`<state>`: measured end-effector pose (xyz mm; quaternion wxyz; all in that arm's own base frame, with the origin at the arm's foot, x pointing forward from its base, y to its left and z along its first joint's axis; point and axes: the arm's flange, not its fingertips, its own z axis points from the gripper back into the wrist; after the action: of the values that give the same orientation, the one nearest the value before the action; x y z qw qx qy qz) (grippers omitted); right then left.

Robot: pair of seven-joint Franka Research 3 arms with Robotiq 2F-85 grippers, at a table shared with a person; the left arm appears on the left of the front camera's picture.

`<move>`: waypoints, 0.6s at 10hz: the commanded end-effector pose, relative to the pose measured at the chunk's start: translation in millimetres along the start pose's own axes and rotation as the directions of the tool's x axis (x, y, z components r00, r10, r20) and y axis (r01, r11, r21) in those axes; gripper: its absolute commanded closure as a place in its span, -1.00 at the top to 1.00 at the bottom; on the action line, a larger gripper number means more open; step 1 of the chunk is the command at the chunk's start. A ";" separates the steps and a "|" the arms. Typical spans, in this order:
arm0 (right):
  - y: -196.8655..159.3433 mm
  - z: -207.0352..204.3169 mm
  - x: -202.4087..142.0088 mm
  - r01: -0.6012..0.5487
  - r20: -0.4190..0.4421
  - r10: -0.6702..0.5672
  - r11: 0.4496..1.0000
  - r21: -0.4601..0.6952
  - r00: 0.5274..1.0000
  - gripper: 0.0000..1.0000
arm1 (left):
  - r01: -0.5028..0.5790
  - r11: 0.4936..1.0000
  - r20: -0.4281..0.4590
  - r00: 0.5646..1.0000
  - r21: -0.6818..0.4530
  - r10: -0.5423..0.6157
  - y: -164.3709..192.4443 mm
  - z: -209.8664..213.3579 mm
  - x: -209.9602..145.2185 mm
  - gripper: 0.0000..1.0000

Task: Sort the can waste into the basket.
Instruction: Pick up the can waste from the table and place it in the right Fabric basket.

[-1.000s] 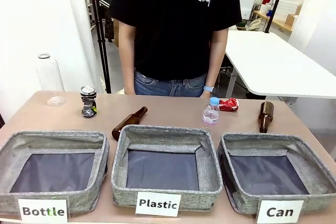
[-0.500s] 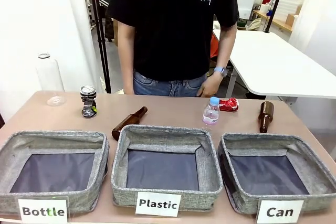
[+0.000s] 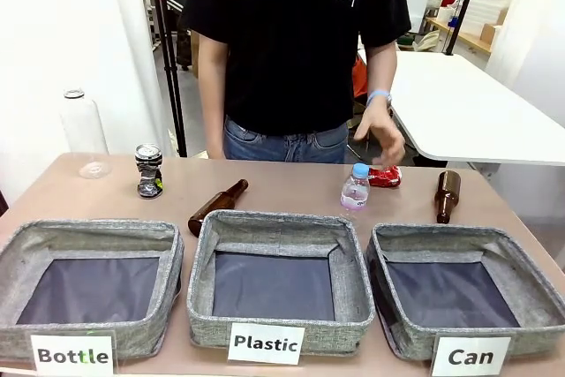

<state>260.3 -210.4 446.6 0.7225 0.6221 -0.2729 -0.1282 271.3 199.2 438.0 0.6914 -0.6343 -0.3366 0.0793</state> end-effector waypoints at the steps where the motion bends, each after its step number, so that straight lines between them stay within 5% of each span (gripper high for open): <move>1: 0.6 0.2 4.5 -0.027 0.014 0.027 0.999 0.018 1.000 1.00 | 0.027 1.000 -0.015 1.000 0.006 -0.027 2.7 1.7 1.1 1.00; 2: 0.6 0.2 4.5 -0.027 0.014 0.027 0.999 0.018 1.000 1.00 | 0.000 1.000 0.000 1.000 0.000 0.000 0.0 0.0 0.0 1.00; 3: 0.6 0.2 4.5 -0.027 0.014 0.027 0.999 0.018 1.000 1.00 | -0.022 0.993 0.004 1.000 0.115 0.022 1.1 -13.8 9.2 1.00; 5: 0.6 0.2 4.5 -0.027 0.014 0.027 0.999 0.018 1.000 1.00 | 0.033 0.954 -0.161 0.987 0.298 0.016 0.5 -60.3 18.1 1.00; 6: 0.6 0.2 4.5 -0.027 0.014 0.027 0.999 0.018 1.000 1.00 | 0.061 0.916 -0.176 0.984 0.397 0.011 3.9 -87.7 20.7 1.00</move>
<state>260.3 -210.3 445.9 0.7250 0.6192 -0.2721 -0.1300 325.2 157.2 436.5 0.7992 -0.5202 -0.2902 0.0809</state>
